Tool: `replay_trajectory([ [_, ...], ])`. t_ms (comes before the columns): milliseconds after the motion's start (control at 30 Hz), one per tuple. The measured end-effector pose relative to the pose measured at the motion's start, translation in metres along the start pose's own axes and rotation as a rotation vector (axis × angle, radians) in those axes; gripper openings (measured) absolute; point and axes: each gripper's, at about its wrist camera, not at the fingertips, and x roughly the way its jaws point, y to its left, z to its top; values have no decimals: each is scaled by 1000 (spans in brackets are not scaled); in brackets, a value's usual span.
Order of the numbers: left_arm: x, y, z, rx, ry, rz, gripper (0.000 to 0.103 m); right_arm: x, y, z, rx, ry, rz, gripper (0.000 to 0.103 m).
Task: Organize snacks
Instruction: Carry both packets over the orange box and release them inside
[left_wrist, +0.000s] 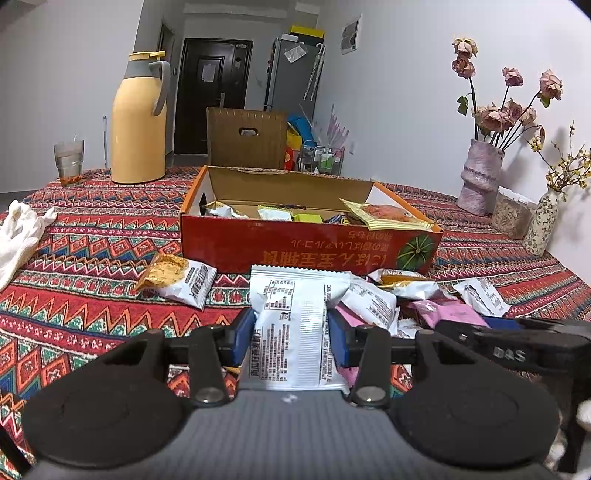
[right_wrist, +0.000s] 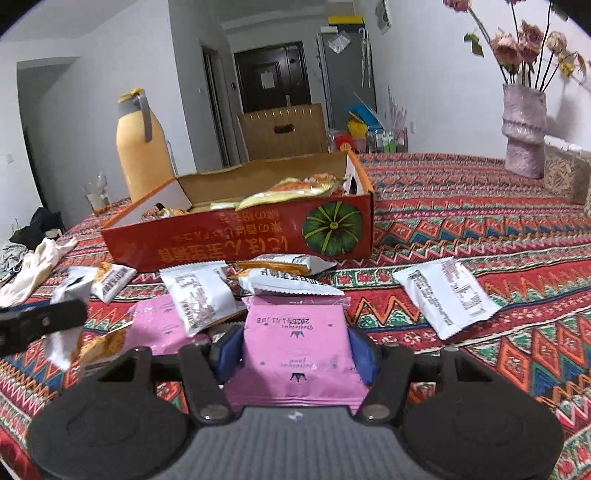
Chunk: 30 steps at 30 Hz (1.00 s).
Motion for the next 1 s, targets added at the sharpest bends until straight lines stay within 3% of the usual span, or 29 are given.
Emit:
replay_trajectory([
  [433, 3, -6, 28, 17, -54, 8, 44, -37, 9, 20, -32, -157, 1, 60],
  [1000, 37, -15, 96, 27, -133, 59, 44, 12, 28, 94, -67, -261, 22, 60],
])
